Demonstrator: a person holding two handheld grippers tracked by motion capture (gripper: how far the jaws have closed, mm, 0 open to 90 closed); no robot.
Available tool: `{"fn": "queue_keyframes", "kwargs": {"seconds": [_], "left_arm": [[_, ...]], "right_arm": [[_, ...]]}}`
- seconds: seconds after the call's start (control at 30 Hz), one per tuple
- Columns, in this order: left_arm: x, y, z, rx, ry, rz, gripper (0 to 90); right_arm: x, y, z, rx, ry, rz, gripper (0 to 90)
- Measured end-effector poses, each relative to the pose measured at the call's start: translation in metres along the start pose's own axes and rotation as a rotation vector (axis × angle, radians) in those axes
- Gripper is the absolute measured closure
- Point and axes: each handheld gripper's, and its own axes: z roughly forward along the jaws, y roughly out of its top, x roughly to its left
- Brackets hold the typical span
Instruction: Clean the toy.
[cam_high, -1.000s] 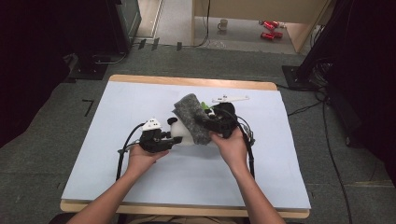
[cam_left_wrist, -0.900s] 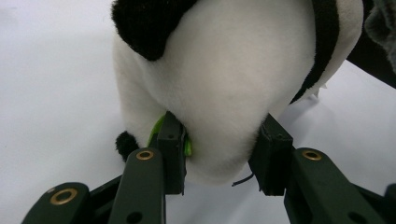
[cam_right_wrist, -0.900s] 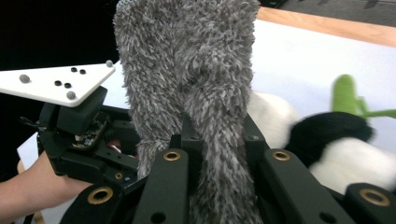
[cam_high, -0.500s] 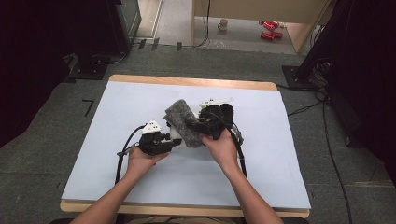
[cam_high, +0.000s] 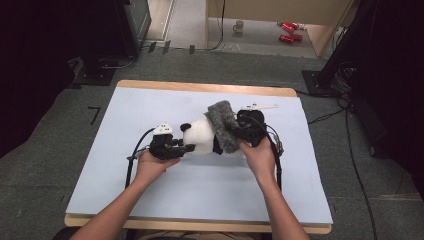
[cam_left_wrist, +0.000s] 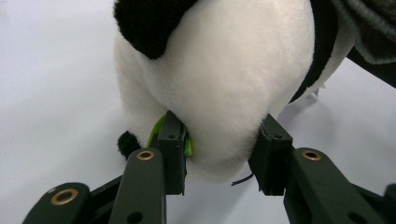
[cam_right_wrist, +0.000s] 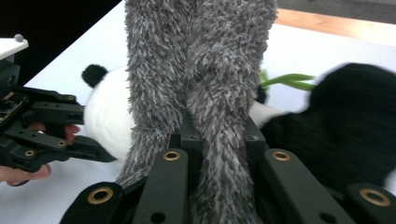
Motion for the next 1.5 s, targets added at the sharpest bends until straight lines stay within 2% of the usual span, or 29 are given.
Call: {"fn": "queue_keyframes", "kwargs": {"seconds": [0.07,0.1,0.2,0.23,0.27,0.3,0.57,0.7,1.13,1.27,1.33,1.4,1.5], "left_arm": [[0.001,0.001,0.000,0.003,-0.004,-0.003,61.7],[0.003,0.002,0.000,0.006,-0.011,-0.005,61.7],[0.004,0.003,0.001,0.009,-0.015,-0.009,61.6],[0.005,0.004,0.001,0.010,-0.019,-0.010,61.6],[0.005,0.004,0.001,0.010,-0.019,-0.010,61.6],[0.006,0.004,0.001,0.010,-0.020,-0.007,61.6],[0.010,0.007,0.002,0.017,-0.026,-0.011,61.6],[0.012,0.008,0.002,0.019,-0.031,-0.016,61.5],[0.014,0.009,0.002,0.022,-0.038,-0.023,62.0],[0.016,0.010,0.001,0.017,-0.050,-0.050,63.5],[0.018,0.009,0.001,0.011,-0.068,-0.066,64.7],[0.022,0.010,0.001,0.006,-0.095,-0.085,67.1],[0.021,0.011,0.000,0.007,-0.098,-0.088,67.6]], "right_arm": [[-0.003,0.000,-0.003,-0.010,-0.008,0.003,78.1],[-0.011,-0.002,-0.008,-0.023,-0.020,0.025,78.1],[-0.018,-0.003,-0.014,-0.033,-0.038,0.043,78.0],[-0.026,-0.005,-0.019,-0.046,-0.052,0.063,78.0],[-0.026,-0.005,-0.019,-0.046,-0.052,0.063,78.0],[-0.033,-0.008,-0.022,-0.055,-0.060,0.082,77.8],[-0.054,-0.019,-0.027,-0.067,-0.088,0.128,78.1],[-0.060,-0.024,-0.027,-0.061,-0.091,0.154,78.1],[-0.068,-0.035,-0.021,-0.021,-0.127,0.176,78.3],[-0.076,-0.037,-0.022,0.012,-0.161,0.200,78.3],[-0.079,-0.037,-0.027,-0.009,-0.170,0.214,78.2],[-0.078,-0.033,-0.040,-0.069,-0.161,0.198,78.0],[-0.073,-0.028,-0.048,-0.107,-0.148,0.186,77.9]]}}
